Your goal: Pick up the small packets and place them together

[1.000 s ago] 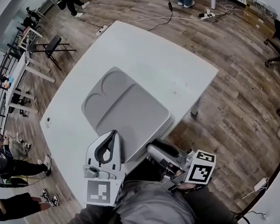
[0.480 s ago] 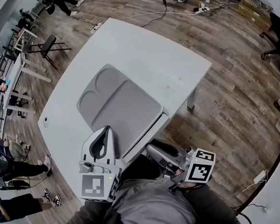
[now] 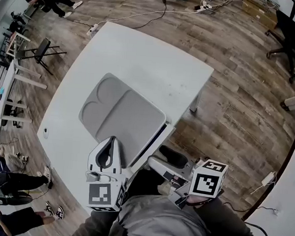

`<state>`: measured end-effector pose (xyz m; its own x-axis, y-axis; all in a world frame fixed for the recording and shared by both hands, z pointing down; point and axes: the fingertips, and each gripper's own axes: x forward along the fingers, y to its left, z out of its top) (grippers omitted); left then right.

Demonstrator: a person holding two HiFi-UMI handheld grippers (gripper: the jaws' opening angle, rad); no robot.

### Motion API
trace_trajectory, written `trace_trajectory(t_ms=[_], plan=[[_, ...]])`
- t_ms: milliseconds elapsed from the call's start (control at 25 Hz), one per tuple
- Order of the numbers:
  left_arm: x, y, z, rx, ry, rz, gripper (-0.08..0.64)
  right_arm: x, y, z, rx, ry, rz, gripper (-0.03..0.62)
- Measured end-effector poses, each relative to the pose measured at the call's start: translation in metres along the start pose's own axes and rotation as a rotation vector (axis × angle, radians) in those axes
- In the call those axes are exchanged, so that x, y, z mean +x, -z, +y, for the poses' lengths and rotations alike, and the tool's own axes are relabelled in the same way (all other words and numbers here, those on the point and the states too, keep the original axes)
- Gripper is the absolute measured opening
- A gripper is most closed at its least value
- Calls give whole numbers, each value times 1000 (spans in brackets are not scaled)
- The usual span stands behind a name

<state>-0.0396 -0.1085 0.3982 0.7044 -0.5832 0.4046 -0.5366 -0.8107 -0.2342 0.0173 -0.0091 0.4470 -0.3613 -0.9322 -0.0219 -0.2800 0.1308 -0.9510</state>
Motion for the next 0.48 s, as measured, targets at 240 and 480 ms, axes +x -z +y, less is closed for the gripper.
trace_trajectory(t_ms=[240, 480], plan=[[1, 2, -1, 3, 34, 11, 0, 9, -2, -10, 62, 77, -14, 310], [1, 2, -2, -1, 47, 5, 0, 13, -8, -19, 95, 93, -39, 284]])
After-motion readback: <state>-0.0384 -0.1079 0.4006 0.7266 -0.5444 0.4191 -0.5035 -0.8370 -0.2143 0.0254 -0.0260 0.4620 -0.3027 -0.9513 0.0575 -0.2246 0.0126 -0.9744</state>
